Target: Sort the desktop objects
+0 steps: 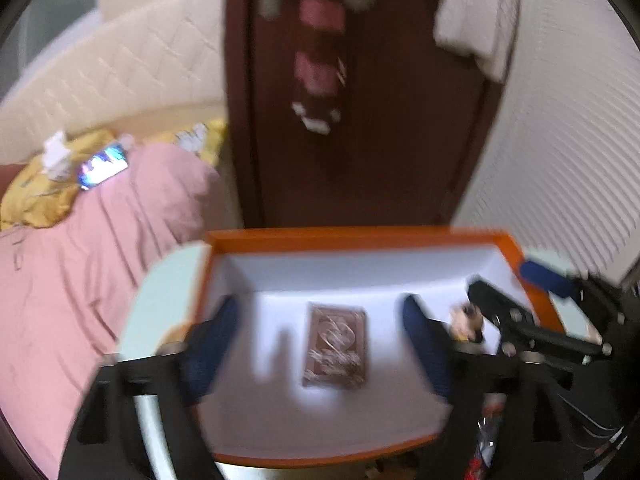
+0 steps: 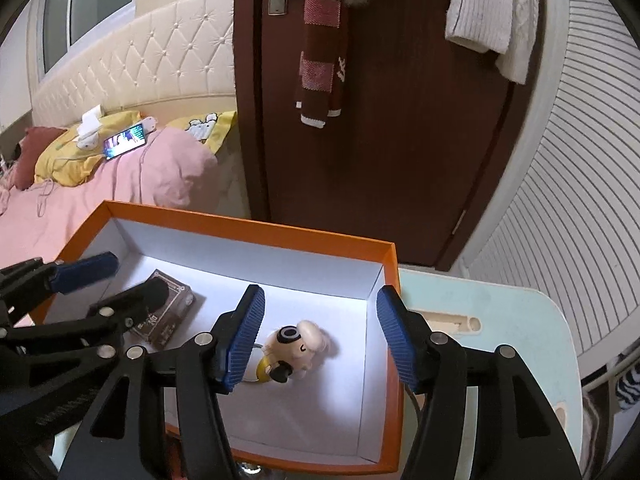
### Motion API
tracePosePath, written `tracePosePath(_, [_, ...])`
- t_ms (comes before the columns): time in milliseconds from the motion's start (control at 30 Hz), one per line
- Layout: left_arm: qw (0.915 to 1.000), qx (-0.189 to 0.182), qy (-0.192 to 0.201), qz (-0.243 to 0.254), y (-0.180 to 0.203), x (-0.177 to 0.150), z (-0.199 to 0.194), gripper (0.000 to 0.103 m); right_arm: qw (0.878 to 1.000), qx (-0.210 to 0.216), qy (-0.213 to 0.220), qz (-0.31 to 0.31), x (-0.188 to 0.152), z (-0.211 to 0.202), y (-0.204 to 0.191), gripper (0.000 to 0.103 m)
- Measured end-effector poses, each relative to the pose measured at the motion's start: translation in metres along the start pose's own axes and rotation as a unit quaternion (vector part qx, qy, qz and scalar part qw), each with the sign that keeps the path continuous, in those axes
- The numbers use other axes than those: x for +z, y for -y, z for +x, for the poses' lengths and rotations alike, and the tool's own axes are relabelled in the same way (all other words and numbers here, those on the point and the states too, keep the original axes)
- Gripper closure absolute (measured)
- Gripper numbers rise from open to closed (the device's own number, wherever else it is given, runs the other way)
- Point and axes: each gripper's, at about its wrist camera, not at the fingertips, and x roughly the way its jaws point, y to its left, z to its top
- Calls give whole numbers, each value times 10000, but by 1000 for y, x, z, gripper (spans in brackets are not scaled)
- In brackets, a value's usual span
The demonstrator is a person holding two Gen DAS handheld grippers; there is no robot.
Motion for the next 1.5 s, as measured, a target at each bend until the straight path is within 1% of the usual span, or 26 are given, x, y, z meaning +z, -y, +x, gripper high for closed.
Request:
tracePosePath(33, [9999,-15,114,-81,-3,2,-4,7,10000,-4,-6,29,0,0,1,43])
tracePosePath(67, [9998,-82,106,-148,-5,4,-6,7,10000,12,-5,60,0,-1,3,42])
tracePosePath(133, [9996,-156,-32,-232,-8,7,-5,7,9998,155,37,120,0,-4,4,29])
tracePosePath(200, [9997,-82,-90,-226,-8,7,-5,7,9997,139,149,136,0,-10,3,26])
tracePosePath(333, [9997,125,-53,-198,-9,5,-15,7,9990,-158,411,15,2,-22,0,26])
tracePosePath(667, [9994,209,155,-229,-12,2,-48,7,9994,-142,311,68,-3,-36,0,26])
tracePosePath(833, [9990,226,263,-290,-14,-3,-67,7,9992,-155,358,45,-8,-48,-1,26])
tracePosePath(967, [9988,241,242,-357,-18,-13,-79,7,9991,-114,404,85,-14,-60,2,26])
tracePosePath(1133, [9986,279,191,-401,-22,-31,-94,7,9992,-31,376,146,-27,-74,7,26])
tracePosePath(1400, [9983,412,-75,-415,-26,-71,-105,7,9999,-6,134,76,-60,-89,10,26])
tracePosePath(1500, [9983,453,-214,-307,-24,-88,-105,7,10000,2,47,49,-76,-95,12,26])
